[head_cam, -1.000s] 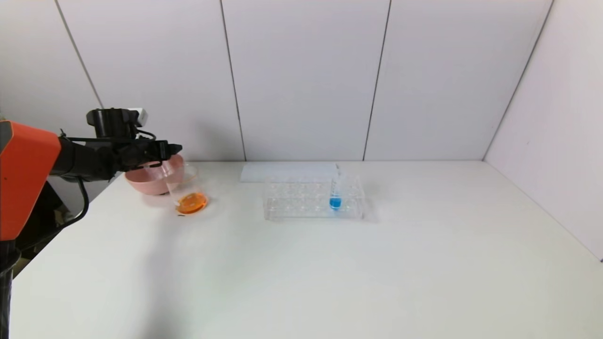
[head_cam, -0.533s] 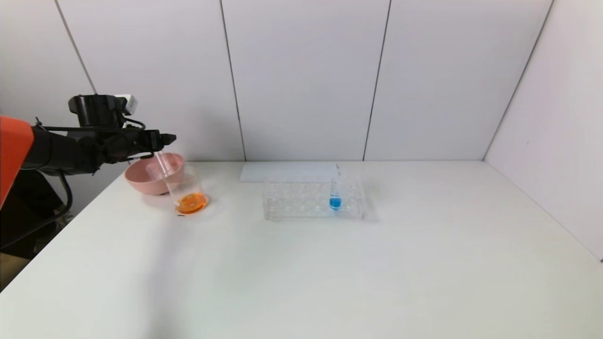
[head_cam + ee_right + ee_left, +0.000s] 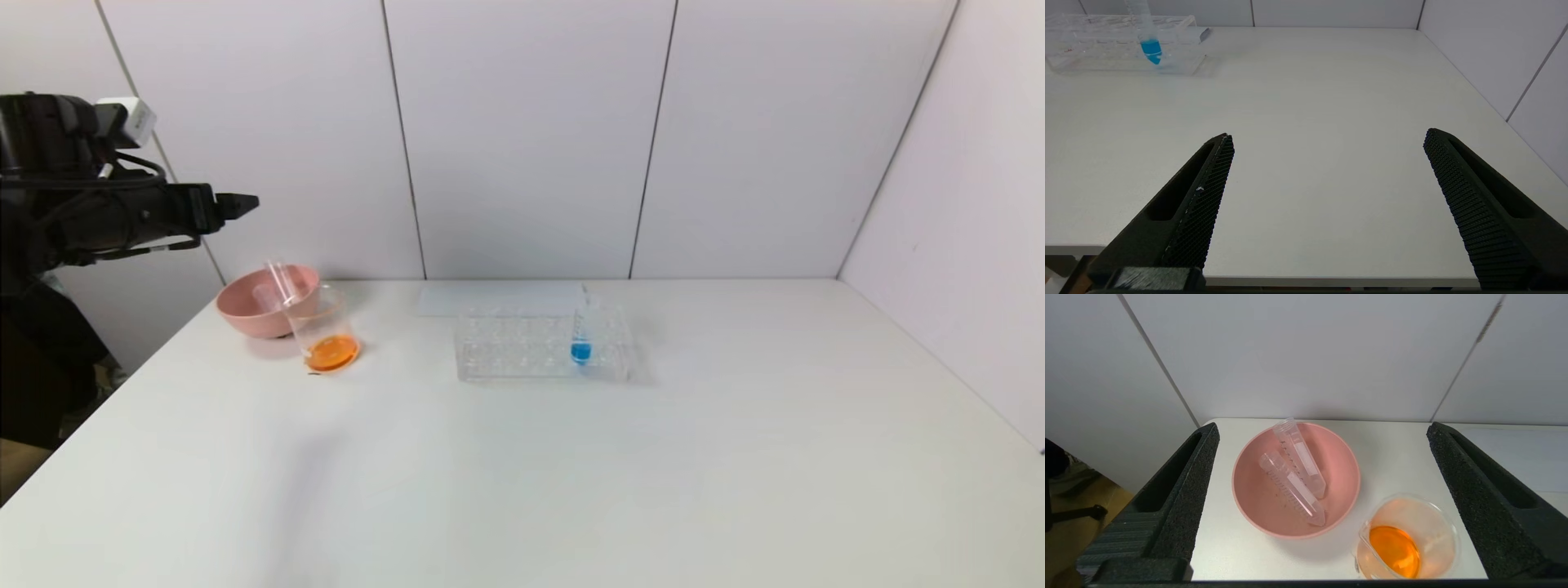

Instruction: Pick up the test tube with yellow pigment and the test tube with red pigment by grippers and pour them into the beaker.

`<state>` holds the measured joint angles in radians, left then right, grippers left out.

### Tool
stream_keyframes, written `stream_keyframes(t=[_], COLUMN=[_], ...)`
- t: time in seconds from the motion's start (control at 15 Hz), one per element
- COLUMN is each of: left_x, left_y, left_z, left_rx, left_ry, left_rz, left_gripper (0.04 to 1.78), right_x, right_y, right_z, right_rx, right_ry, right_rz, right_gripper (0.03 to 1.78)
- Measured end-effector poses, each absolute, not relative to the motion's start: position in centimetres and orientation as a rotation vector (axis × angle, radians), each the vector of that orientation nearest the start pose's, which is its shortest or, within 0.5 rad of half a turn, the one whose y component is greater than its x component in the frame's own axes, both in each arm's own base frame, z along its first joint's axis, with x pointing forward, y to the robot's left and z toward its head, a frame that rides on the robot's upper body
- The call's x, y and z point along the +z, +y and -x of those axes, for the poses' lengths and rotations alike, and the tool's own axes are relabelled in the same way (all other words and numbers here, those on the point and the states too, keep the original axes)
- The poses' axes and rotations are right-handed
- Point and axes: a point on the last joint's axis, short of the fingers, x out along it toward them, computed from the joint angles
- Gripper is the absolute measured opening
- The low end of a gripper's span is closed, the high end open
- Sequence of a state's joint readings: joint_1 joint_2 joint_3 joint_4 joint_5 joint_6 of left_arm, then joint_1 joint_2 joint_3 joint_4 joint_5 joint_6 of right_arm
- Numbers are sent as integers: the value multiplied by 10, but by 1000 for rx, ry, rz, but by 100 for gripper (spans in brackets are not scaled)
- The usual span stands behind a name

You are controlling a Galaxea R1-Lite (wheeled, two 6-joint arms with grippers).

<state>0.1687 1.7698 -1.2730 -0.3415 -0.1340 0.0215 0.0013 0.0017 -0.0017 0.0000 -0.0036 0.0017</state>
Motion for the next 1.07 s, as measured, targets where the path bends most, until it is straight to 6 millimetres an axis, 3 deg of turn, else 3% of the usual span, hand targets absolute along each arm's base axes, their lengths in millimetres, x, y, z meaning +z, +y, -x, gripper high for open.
stream_keyframes(t=[0.13, 0.4, 0.67, 0.87, 1.07], left_x=[281, 308, 307, 302, 301], left_y=[51, 37, 15, -3, -13], left_z=[-303, -199, -95, -42, -12], left_rx=[6, -77, -272, -458, -483], left_ry=[129, 121, 149, 102, 21], left_rz=[0, -18, -68, -109, -156], left_gripper=[178, 178, 178, 178, 178], right_x=[76, 76, 76, 76, 76], right_y=[0, 0, 0, 0, 0], right_z=[23, 23, 23, 23, 23], right_rx=[-2, -2, -2, -2, -3], right_ry=[0, 0, 0, 0, 0], right_rz=[-2, -2, -2, -2, -2], right_gripper=[170, 170, 170, 170, 170])
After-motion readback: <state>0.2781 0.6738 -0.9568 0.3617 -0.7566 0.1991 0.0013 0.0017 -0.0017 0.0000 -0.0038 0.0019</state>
